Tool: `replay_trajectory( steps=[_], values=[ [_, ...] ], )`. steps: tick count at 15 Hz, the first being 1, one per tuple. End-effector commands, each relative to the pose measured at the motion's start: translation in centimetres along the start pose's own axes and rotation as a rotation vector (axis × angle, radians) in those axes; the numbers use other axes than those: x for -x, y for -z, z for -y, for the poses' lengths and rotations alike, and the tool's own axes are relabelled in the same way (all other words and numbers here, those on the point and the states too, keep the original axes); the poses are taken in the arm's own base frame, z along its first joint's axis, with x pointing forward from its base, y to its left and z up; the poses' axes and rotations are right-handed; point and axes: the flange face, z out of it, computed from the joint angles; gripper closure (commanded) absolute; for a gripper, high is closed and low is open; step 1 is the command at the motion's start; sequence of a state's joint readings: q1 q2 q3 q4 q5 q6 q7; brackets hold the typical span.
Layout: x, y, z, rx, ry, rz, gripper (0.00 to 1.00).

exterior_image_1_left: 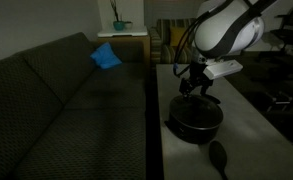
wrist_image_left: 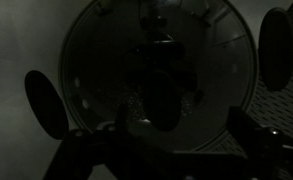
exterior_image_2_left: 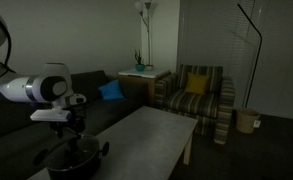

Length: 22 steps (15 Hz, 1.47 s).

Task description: Put the lid on the table

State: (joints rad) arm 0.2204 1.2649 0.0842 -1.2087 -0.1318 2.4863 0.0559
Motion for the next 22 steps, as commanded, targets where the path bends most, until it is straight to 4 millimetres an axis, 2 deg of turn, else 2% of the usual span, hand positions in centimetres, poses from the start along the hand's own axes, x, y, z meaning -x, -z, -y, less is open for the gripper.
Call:
replay_trajectory(
  steps=[1,6,14,15,16,17,22],
  values=[
    [0.0,-0.3,0.1,0.0,0.001,0.002,0.0],
    [-0.1,-0.2,0.3,0.011,0.016,-0.004,0.0],
    [0.8,-3.5,-2.1,0.03,0.012,0.051,0.01],
    [0.8,-3.8,-2.0,0.018,0.015,0.053,0.26],
    [0.9,-4.1,-1.8,0.001,0.017,0.059,0.26],
    [0.9,-4.2,-1.6,-0.007,0.019,0.063,0.31],
    [0.5,-3.9,-0.6,-0.011,0.053,0.08,0.66]
  ],
)
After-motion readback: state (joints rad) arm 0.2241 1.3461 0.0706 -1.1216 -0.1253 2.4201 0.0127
